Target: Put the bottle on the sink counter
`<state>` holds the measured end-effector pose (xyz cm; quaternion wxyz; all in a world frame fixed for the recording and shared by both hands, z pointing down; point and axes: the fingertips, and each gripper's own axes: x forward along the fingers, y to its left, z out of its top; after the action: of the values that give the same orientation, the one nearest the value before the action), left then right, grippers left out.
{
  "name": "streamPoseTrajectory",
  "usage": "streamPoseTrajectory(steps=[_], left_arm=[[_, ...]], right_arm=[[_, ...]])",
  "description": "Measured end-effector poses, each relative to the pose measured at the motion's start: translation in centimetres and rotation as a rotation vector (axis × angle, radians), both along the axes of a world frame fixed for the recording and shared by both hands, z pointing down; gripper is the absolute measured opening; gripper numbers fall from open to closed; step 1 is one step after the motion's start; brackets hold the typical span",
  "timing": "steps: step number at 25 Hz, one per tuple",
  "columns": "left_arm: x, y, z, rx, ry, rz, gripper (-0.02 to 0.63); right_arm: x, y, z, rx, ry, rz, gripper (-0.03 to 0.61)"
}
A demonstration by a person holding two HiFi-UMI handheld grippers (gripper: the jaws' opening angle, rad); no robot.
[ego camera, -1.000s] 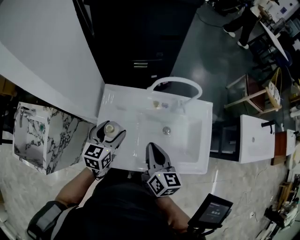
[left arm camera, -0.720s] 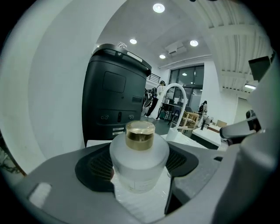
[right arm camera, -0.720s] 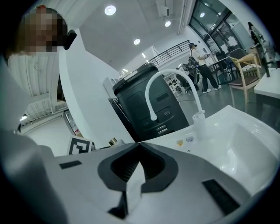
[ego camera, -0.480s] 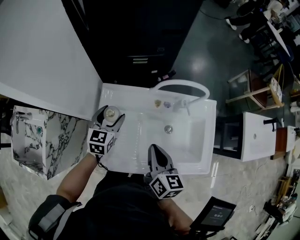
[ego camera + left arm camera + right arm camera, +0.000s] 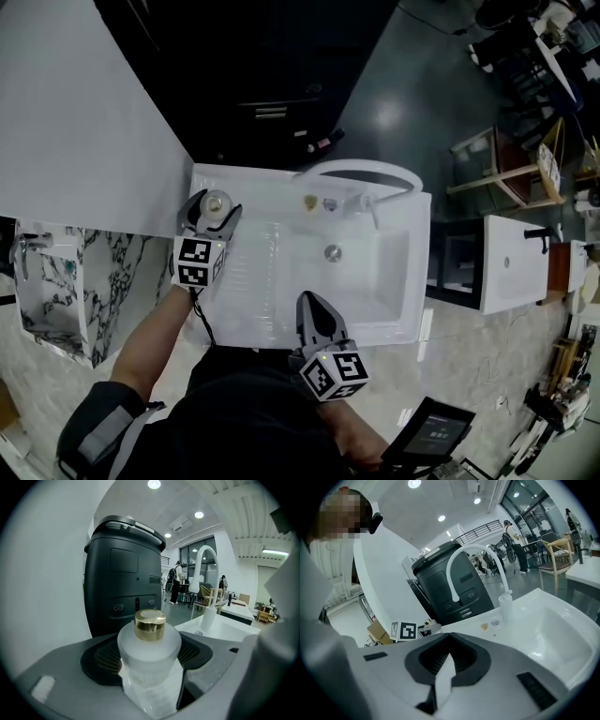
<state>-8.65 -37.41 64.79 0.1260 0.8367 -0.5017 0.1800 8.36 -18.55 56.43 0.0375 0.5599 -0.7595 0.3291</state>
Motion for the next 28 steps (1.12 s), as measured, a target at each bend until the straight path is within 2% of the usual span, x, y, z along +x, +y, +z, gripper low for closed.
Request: streamPoseTrajectory(steps=[28], left_arm=[[0.5, -5.2, 5.6, -0.055, -0.030, -0.030, 0.339]], right_arm=[[0.6, -0.2, 2.1, -0.067, 0.007, 0.034, -0.005]])
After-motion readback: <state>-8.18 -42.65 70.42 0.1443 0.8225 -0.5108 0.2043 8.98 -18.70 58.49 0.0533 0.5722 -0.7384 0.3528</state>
